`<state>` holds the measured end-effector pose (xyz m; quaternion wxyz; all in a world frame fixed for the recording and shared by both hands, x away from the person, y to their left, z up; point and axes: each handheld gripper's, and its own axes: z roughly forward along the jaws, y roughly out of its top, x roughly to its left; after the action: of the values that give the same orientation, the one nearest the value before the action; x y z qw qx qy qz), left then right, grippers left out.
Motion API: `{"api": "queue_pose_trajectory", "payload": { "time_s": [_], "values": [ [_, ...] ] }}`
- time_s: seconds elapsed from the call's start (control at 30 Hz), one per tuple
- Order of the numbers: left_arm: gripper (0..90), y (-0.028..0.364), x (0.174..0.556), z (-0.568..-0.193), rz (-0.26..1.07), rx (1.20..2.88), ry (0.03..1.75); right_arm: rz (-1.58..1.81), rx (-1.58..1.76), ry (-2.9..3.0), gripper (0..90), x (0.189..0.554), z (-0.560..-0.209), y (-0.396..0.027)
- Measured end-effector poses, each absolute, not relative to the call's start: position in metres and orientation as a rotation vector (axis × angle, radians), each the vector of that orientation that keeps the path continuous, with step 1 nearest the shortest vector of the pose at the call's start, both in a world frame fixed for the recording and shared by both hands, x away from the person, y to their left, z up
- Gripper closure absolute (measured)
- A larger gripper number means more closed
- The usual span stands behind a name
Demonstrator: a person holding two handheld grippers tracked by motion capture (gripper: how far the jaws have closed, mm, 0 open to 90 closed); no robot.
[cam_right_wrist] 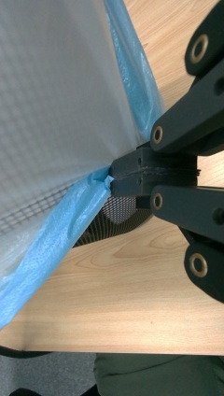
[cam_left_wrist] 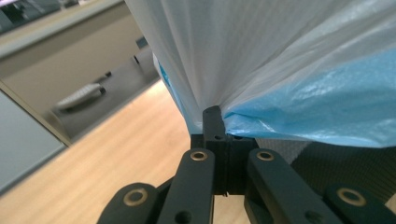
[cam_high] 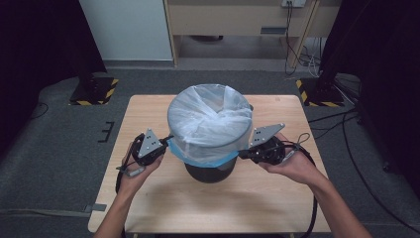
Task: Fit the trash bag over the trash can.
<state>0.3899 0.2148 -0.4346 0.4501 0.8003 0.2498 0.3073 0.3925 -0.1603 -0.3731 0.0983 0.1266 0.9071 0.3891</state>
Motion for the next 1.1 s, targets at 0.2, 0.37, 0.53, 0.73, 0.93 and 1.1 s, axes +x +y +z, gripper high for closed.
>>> {"api": "queue_pose_trajectory", "payload": {
  "time_s": [0.2, 0.37, 0.53, 0.73, 0.93, 1.1],
  "values": [
    [90.0, 0.210, 0.397, -0.449, 0.739, 2.004, 0.642, 1.109, 0.454, 2.698, 90.0, 0.402, -0.387, -0.167],
    [80.4, 0.214, 0.397, -0.456, 0.705, 1.995, 0.662, 1.163, 0.488, 2.679, 80.4, 0.403, -0.392, -0.175],
    [22.8, 0.225, 0.388, -0.453, 0.667, 1.940, 0.693, 1.235, 0.530, 2.631, 37.0, 0.390, -0.381, -0.188],
    [3.5, 0.237, 0.364, -0.444, 0.605, 1.847, 0.712, 1.395, 0.562, 2.535, 21.4, 0.376, -0.353, -0.209],
    [2.8, 0.244, 0.361, -0.454, 0.565, 1.830, 0.780, 1.484, 0.661, 2.383, 44.4, 0.382, -0.304, -0.212],
    [5.1, 0.249, 0.362, -0.466, 0.547, 1.796, 0.840, 1.481, 0.657, 2.370, 57.6, 0.401, -0.268, -0.176]
  ]
}}
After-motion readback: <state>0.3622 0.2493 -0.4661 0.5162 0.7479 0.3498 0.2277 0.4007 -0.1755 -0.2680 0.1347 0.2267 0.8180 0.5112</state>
